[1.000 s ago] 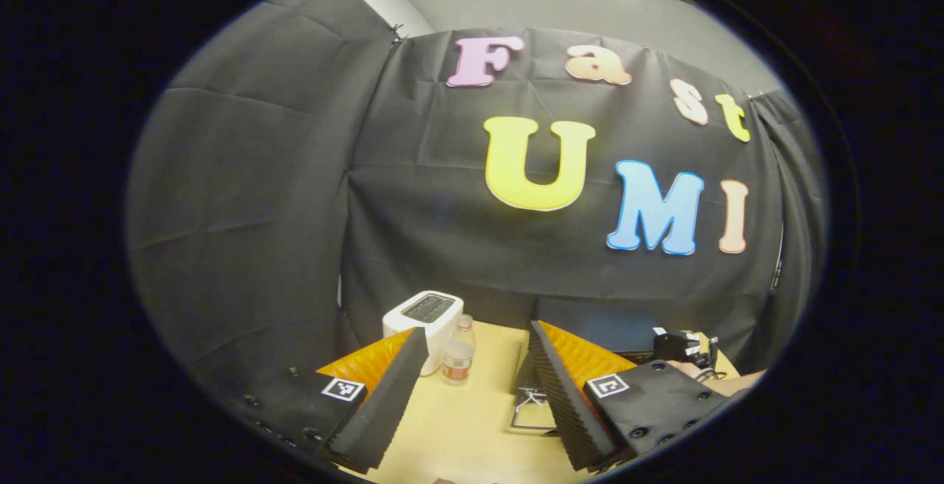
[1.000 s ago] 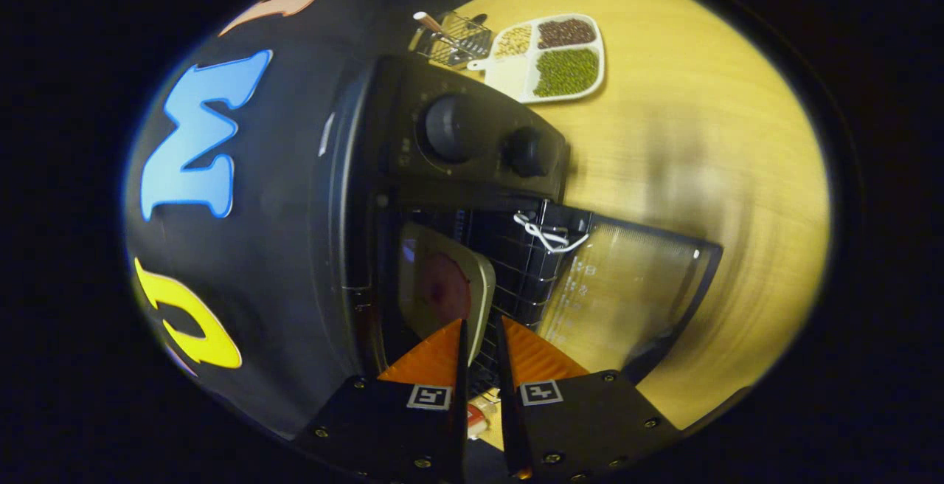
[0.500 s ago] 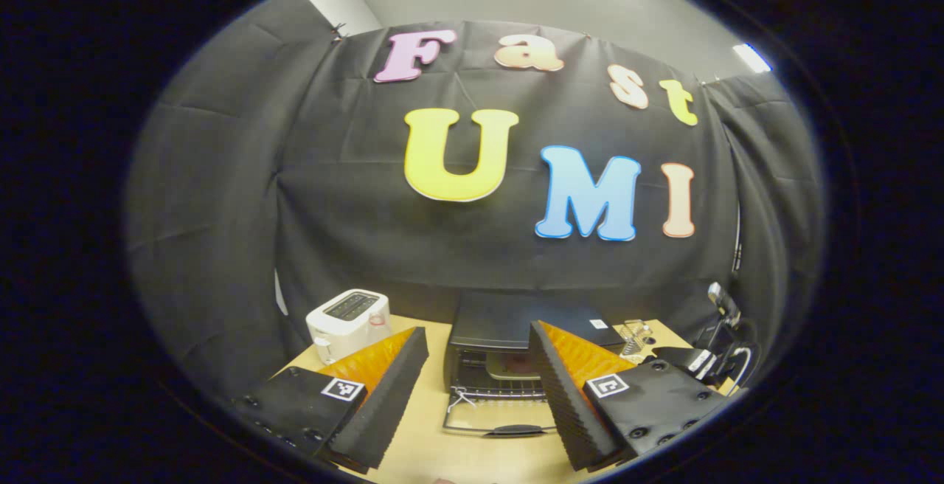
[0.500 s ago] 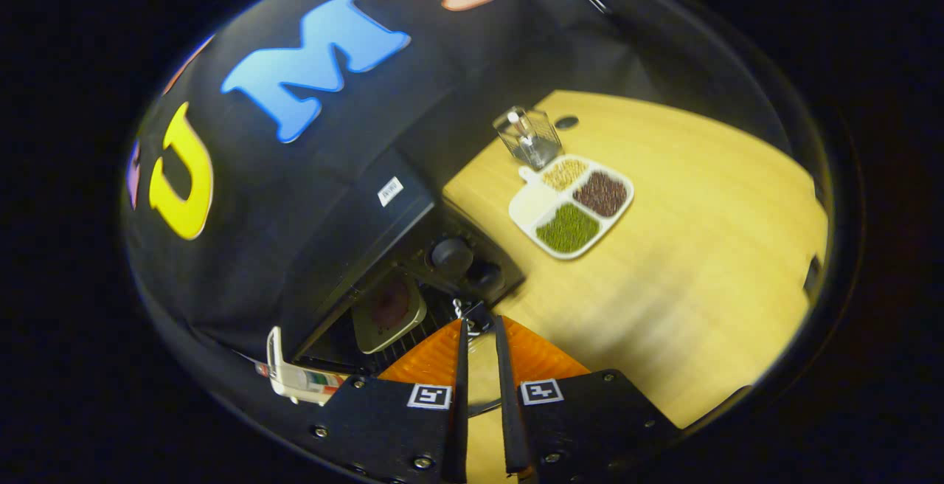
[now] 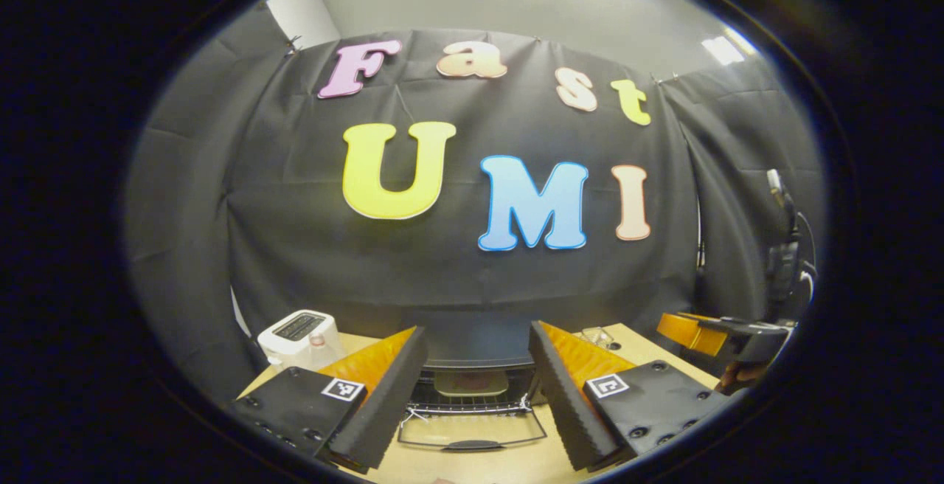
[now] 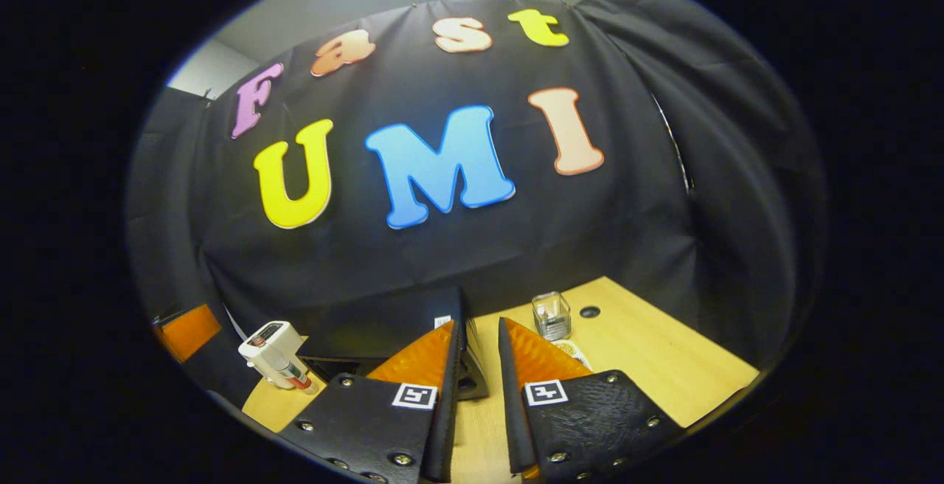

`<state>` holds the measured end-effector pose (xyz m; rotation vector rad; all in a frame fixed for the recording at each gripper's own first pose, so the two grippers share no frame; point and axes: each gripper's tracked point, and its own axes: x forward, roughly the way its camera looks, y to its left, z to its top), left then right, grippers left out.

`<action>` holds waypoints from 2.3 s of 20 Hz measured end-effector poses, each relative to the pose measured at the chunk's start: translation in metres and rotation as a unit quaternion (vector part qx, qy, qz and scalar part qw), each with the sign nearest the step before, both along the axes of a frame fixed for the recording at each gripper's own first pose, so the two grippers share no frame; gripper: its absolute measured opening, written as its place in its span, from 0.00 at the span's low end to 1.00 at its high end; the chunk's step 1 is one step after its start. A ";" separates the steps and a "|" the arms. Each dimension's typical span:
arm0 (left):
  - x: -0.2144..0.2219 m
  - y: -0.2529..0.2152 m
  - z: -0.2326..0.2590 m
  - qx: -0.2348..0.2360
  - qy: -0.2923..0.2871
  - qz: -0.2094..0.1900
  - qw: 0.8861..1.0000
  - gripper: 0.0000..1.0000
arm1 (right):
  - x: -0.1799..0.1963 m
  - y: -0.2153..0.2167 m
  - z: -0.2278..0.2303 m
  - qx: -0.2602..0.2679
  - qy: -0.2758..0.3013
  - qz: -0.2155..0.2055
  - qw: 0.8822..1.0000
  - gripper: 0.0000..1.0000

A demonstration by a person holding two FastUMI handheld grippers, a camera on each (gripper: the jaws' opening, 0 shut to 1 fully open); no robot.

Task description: Open the electric oven with the left hand, put the food in, and close the electric oven.

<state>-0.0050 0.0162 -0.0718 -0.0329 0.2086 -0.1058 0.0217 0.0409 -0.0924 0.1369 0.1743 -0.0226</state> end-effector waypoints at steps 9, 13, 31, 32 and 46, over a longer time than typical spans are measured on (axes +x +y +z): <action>0.006 -0.021 -0.019 0.011 0.017 -0.016 1.000 0.96 | -0.027 -0.017 0.073 -0.043 -0.085 -0.014 0.995 0.69; 0.009 -0.021 -0.057 0.015 0.066 -0.018 0.998 0.94 | -0.028 -0.016 0.066 -0.043 -0.074 -0.010 0.996 0.79; -0.044 -0.022 -0.293 0.035 0.428 -0.027 0.902 0.95 | -0.008 -0.060 0.018 -0.034 -0.009 -0.052 0.998 0.88; -0.048 -0.021 -0.303 0.035 0.442 -0.025 0.896 0.94 | -0.007 -0.062 0.015 -0.032 -0.004 -0.055 0.998 0.88; -0.054 -0.015 -0.384 0.027 0.551 -0.015 0.834 0.92 | -0.011 -0.085 -0.011 -0.026 0.028 -0.088 0.995 0.88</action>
